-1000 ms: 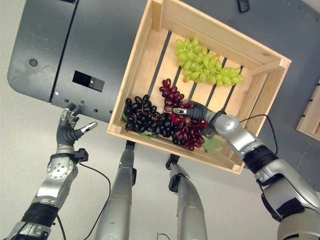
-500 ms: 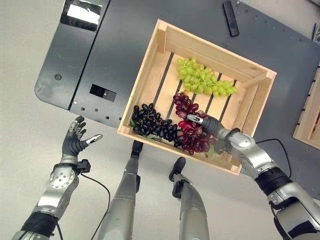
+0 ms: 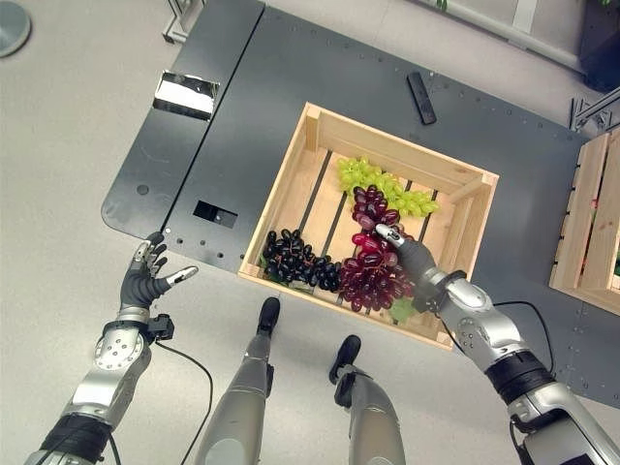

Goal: Pick up the fruits from the basket on one side to the basket on the other side

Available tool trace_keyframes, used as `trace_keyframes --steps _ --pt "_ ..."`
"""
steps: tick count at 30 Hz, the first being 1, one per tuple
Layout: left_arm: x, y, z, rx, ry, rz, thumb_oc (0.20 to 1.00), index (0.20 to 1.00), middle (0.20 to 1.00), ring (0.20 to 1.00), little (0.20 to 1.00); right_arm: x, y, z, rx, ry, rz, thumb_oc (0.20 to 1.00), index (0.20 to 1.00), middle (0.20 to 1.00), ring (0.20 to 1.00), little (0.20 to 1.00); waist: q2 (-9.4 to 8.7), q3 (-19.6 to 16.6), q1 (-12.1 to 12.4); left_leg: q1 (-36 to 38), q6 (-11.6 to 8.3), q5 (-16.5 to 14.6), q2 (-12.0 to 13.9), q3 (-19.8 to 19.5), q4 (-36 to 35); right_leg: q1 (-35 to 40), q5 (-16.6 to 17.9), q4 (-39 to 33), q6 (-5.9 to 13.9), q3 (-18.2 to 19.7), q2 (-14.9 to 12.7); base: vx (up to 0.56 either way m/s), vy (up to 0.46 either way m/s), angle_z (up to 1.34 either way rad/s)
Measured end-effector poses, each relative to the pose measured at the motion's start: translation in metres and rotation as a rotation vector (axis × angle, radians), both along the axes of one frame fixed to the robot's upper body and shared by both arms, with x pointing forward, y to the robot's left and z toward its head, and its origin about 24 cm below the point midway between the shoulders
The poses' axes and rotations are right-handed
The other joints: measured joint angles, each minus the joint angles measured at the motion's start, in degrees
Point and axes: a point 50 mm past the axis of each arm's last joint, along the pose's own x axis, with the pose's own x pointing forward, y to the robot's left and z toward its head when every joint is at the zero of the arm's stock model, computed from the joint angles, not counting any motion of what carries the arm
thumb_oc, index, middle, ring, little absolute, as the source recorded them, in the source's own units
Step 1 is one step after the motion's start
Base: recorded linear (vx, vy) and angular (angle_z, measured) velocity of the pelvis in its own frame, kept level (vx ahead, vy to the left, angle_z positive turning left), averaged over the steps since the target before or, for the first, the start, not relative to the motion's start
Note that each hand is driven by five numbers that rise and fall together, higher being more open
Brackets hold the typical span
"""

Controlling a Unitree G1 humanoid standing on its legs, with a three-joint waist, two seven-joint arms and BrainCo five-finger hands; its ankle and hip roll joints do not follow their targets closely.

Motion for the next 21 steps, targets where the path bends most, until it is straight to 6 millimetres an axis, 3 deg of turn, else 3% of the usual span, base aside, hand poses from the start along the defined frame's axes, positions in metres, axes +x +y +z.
trace_keyframes --steps 7,18,21 --pt "-0.005 0.006 -0.001 -0.005 0.003 0.007 1.000 1.000 1.000 1.000 1.000 -0.004 -0.011 0.036 0.068 -0.142 -0.034 0.200 0.200 0.200 0.200 0.200 1.39 -0.41 -0.20 4.17 0.35 -0.31 0.33 1.20 -1.23 4.83 -0.11 -2.11 0.37 -0.61 0.07 0.06 -0.005 0.02" --pt "-0.008 0.011 0.005 -0.033 0.005 -0.076 1.000 1.000 1.000 1.000 1.000 -0.005 -0.033 0.060 0.019 -0.204 -0.101 0.200 0.200 0.200 0.200 0.200 3.42 -2.90 -2.06 9.59 0.90 -0.96 -0.33 1.44 -2.01 11.99 0.12 -6.03 1.45 -1.03 0.02 0.08 -0.001 0.04" --pt "-0.014 0.014 0.006 -0.039 0.022 -0.137 1.000 1.000 1.000 1.000 1.000 -0.007 -0.042 0.068 0.010 -0.227 -0.131 0.200 0.200 0.200 0.200 0.200 3.73 -6.09 -3.23 10.45 0.94 -1.15 -0.33 1.63 -2.83 12.93 0.29 -7.19 1.67 -1.03 0.13 0.06 0.003 -0.02"
